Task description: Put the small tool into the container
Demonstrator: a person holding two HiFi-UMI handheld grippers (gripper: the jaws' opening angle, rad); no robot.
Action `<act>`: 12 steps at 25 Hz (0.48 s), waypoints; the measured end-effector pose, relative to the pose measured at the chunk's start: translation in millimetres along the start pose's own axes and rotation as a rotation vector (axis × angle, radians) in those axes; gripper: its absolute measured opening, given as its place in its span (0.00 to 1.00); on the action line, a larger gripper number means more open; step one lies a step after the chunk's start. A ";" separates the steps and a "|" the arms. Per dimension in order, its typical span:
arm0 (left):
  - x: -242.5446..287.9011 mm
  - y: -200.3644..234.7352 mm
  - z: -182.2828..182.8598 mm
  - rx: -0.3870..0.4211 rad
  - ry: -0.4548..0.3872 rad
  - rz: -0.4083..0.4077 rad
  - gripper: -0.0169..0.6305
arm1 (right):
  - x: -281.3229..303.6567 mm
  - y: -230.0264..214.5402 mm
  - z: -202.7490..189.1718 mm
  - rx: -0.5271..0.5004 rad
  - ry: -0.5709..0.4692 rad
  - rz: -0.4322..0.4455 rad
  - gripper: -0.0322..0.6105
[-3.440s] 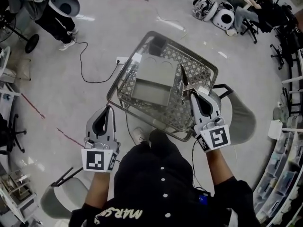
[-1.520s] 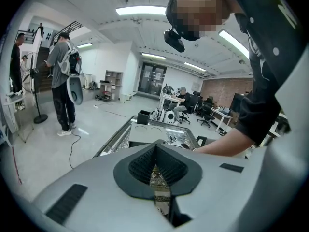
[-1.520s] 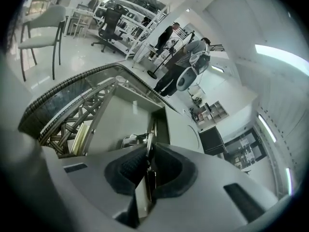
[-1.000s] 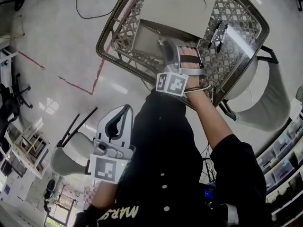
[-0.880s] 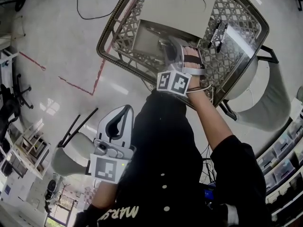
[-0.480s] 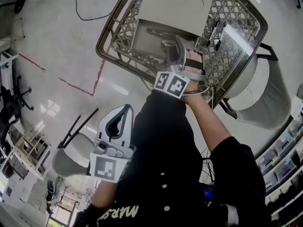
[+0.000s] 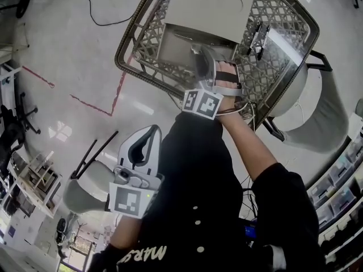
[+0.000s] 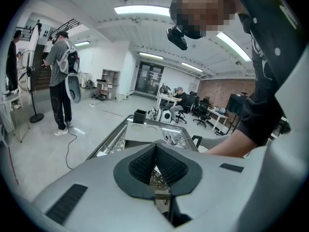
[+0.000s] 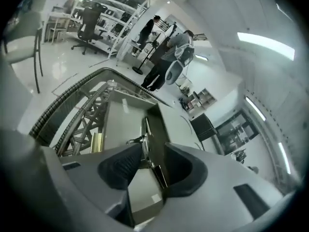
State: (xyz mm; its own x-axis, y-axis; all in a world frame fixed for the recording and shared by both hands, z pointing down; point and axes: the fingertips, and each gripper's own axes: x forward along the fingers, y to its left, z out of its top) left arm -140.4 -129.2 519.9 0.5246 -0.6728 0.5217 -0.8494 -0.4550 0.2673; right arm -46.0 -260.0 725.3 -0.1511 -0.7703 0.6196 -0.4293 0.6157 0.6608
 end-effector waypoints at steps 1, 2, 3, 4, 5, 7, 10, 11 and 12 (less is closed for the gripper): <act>0.3 0.7 0.2 -0.001 -0.001 0.001 0.06 | -0.7 0.2 -0.7 0.000 0.001 0.004 0.30; 0.6 1.6 0.3 0.002 -0.003 0.002 0.06 | -1.5 0.3 -0.8 -0.005 -0.001 0.006 0.29; 0.9 2.8 0.5 0.006 -0.004 0.004 0.06 | -2.5 0.2 -0.6 -0.007 -0.005 0.009 0.28; 1.1 4.2 1.2 0.009 -0.006 0.007 0.06 | -4.1 -0.1 -0.5 -0.006 -0.010 0.015 0.26; 0.8 5.3 3.0 0.011 -0.010 0.010 0.06 | -7.0 -0.2 -0.4 -0.003 -0.013 0.024 0.23; -2.1 6.5 10.2 0.014 -0.017 0.017 0.06 | -18.7 -1.0 1.3 0.006 -0.020 0.047 0.22; -7.5 7.0 28.9 0.030 -0.044 0.022 0.06 | -43.1 -15.7 6.7 0.028 -0.048 0.059 0.17; -8.0 7.5 36.6 0.044 -0.059 0.020 0.06 | -50.1 -25.1 7.8 0.038 -0.056 0.058 0.15; -9.1 7.9 44.8 0.065 -0.075 0.016 0.06 | -57.5 -35.6 8.7 0.052 -0.062 0.058 0.12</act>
State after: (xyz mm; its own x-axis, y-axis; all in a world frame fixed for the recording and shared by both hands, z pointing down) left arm -149.3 -152.9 481.0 0.5160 -0.7208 0.4628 -0.8534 -0.4792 0.2052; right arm -29.7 -239.1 662.5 -0.2308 -0.7433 0.6279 -0.4640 0.6513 0.6004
